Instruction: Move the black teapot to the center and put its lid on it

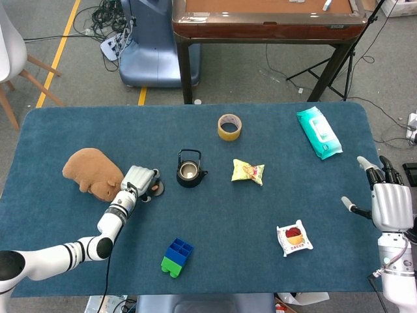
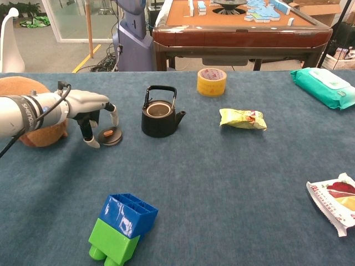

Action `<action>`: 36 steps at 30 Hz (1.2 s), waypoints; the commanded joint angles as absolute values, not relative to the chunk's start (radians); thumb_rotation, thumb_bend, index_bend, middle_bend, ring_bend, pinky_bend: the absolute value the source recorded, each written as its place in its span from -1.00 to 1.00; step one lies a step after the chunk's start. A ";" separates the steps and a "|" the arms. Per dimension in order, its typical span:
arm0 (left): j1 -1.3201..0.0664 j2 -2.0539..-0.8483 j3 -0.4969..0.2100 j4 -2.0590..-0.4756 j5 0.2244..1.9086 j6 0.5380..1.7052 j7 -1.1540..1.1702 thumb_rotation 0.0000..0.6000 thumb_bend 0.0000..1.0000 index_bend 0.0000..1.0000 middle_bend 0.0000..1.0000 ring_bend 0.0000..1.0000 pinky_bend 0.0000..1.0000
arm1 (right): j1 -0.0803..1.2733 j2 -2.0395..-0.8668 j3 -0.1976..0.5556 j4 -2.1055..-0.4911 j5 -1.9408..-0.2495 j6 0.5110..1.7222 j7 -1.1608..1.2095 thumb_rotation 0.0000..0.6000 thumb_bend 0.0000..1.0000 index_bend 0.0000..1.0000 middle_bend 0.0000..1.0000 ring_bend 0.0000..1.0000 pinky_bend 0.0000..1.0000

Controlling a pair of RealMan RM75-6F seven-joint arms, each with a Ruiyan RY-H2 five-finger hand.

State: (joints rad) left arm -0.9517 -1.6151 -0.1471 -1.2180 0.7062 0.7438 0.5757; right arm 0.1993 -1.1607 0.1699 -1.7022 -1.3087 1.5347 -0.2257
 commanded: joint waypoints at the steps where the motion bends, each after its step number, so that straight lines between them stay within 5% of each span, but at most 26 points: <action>1: -0.956 -1.619 -0.146 -1.216 0.706 0.744 0.573 1.00 -0.72 -0.42 1.00 0.93 1.00 | 0.194 -1.160 0.171 -1.701 -1.310 1.537 -0.223 1.00 -0.89 -0.64 -0.41 -0.82 -0.58; 36: -0.994 -1.649 -0.134 -1.164 0.670 0.727 0.542 1.00 -0.57 -0.16 1.00 0.93 1.00 | 0.154 -1.157 0.193 -1.683 -1.303 1.532 -0.193 1.00 -0.89 -0.62 -0.41 -0.82 -0.58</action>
